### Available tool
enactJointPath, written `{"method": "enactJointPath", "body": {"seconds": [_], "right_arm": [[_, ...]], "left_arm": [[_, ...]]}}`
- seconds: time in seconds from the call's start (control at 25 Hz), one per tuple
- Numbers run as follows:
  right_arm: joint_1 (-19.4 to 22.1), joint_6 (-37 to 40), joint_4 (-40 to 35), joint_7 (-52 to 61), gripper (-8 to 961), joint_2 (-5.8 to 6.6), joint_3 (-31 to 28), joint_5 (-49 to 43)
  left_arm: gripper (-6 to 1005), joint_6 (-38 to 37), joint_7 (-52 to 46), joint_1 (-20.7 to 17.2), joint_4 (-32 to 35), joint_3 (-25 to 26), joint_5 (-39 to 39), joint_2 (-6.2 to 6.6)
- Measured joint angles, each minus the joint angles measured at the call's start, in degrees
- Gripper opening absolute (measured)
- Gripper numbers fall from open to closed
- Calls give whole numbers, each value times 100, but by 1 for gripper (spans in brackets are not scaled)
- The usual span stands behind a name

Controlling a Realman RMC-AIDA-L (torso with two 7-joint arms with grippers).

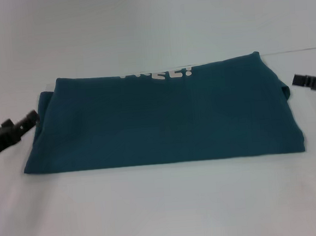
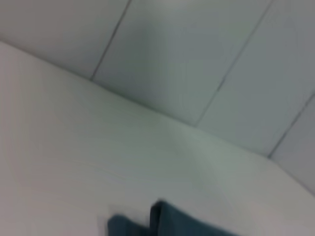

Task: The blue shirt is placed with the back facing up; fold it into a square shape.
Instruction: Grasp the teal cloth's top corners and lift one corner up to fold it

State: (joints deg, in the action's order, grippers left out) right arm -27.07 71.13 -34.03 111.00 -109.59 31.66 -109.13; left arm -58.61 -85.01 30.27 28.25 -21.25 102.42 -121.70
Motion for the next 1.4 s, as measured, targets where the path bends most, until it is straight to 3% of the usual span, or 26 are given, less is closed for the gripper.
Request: {"method": "enactJointPath", "body": {"seconds": [0.32, 0.68, 1.4], "right_arm": [[45, 657, -383, 967, 902, 147, -51, -644], [37, 835, -394, 1206, 900, 276, -67, -915], [76, 875, -447, 1241, 900, 252, -213, -952]], "left_arm": [[854, -331, -586, -225, 385, -108, 790, -6], [850, -494, -1688, -327, 778, -135, 1593, 12], [843, -635, -2835, -327, 1137, -506, 2478, 45]]}}
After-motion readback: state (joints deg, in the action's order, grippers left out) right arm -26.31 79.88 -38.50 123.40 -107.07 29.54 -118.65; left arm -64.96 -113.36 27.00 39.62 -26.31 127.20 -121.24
